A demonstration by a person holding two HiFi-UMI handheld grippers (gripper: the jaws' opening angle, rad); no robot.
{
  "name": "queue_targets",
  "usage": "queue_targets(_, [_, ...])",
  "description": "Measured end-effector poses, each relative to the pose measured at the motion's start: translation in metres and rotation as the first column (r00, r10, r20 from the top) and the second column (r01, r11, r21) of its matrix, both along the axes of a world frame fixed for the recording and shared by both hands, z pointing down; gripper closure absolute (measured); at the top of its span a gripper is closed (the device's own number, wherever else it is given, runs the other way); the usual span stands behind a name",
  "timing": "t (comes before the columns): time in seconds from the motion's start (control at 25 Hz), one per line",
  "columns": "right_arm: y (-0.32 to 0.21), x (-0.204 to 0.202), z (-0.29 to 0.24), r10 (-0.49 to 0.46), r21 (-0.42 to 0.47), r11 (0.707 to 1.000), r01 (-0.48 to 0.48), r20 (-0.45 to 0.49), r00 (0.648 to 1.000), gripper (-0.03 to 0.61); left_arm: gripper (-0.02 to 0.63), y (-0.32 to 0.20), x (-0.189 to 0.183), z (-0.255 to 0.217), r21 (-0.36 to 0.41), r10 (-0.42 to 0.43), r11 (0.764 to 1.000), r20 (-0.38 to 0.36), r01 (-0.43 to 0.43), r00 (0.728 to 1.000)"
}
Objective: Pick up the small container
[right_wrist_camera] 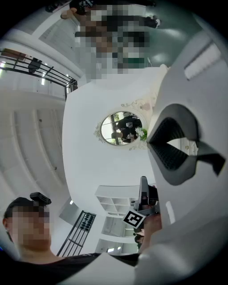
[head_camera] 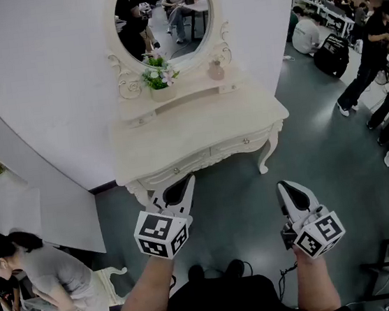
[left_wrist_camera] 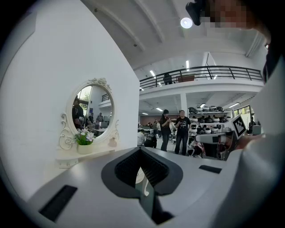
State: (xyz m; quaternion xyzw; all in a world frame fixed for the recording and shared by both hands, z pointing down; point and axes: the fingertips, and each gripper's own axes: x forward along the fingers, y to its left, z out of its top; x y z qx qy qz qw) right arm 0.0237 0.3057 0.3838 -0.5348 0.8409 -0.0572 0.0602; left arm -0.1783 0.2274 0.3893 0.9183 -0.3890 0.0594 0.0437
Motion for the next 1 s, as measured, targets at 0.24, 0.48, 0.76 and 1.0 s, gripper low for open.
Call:
queue_targets(0.24, [0.003, -0.049, -0.007, -0.032, 0.008, 0.999, 0.032, -0.012, 0.999, 0.571, 0.611, 0.002, -0.029, 0.000, 0.005, 0.005, 1.000, 0.032, -0.005, 0.999])
queue_targets(0.48, [0.007, -0.048, -0.012, -0.016, 0.019, 1.000, 0.017, -0.030, 0.999, 0.571, 0.611, 0.007, -0.021, -0.002, 0.019, 0.044, 0.999, 0.056, -0.045, 0.997])
queue_targets(0.76, [0.014, -0.014, -0.007, -0.046, 0.006, 0.999, 0.046, -0.045, 0.998, 0.569, 0.609, 0.011, 0.015, -0.009, 0.063, 0.008, 0.998, 0.074, -0.013, 0.997])
queue_targets(1.0, [0.022, 0.020, 0.007, -0.067, -0.017, 0.998, 0.067, -0.018, 0.998, 0.569, 0.609, 0.013, 0.041, 0.000, 0.085, -0.030, 0.996, 0.113, 0.021, 0.993])
